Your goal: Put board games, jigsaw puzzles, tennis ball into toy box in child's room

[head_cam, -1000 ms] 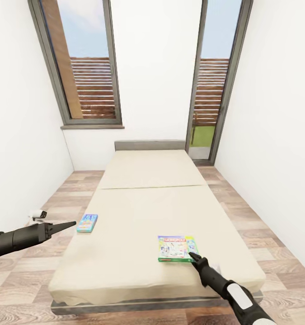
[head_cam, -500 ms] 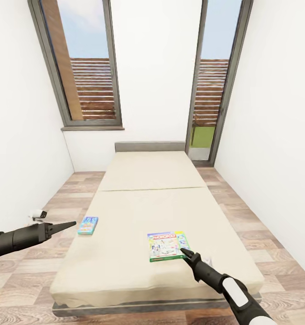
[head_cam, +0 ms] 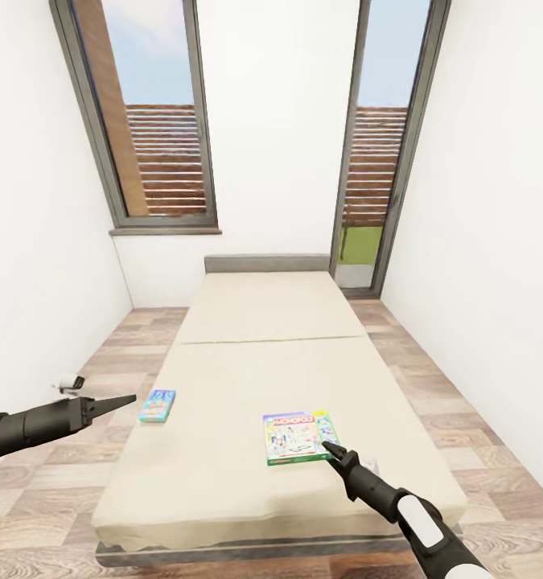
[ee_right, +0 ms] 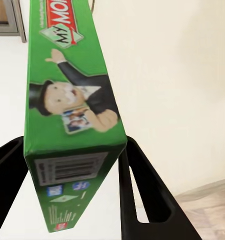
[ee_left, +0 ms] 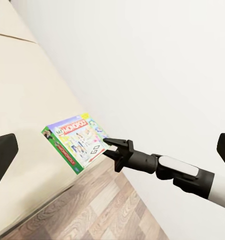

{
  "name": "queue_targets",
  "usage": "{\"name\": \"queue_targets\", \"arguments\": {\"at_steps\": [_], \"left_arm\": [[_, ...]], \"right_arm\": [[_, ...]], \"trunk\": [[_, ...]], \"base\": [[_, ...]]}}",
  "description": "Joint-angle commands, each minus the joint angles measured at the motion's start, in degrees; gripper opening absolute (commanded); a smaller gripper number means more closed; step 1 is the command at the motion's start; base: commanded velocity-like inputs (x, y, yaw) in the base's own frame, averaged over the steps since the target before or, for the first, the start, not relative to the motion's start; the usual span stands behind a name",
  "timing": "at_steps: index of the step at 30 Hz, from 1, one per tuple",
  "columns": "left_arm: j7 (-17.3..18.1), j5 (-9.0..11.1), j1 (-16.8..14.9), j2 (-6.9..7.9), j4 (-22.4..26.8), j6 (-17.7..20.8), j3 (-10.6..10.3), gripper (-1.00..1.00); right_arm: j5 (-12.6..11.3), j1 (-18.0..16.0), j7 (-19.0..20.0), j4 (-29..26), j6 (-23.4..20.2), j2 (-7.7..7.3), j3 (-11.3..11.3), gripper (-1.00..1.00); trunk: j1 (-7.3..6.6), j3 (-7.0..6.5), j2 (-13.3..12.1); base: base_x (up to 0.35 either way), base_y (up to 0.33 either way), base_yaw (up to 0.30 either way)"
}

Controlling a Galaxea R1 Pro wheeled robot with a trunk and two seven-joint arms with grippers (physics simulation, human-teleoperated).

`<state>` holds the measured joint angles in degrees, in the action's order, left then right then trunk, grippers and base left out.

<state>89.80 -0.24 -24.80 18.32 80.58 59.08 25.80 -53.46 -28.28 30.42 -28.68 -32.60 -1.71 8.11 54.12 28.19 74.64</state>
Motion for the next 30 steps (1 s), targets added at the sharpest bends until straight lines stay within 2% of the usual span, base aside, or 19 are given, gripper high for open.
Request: {"name": "queue_targets", "arguments": {"at_steps": [1,20,27,30], "left_arm": [[0.20,-0.06,-0.04,0.02,0.01,0.62,-0.01,1.00],[0.20,-0.10,-0.07,0.05,0.01,0.77,-0.10,1.00],[0.20,-0.11,-0.07,0.04,0.01,0.77,-0.21,1.00],[0.20,-0.11,-0.07,0.05,0.01,0.77,-0.22,1.00]], "right_arm": [[-0.15,-0.03,0.04,0.02,-0.40,0.02,0.22,-1.00],[-0.05,-0.02,-0.09,-0.05,-0.04,0.47,0.01,-1.00],[0.16,-0.15,-1.34,-0.85,-0.45,-0.24,-0.49,-1.00],[1.46,-0.18,-1.52,-2.15,-0.84,-0.40,-1.30,-1.00]], "trunk": [[-0.23,-0.13,-0.38],[-4.40,-3.54,-8.00],[-5.94,-4.79,-10.81],[-6.60,-5.33,-12.01]], "base": [[0.000,0.000,0.000],[0.000,0.000,0.000],[0.000,0.000,0.000],[-0.006,0.000,0.000]]}}
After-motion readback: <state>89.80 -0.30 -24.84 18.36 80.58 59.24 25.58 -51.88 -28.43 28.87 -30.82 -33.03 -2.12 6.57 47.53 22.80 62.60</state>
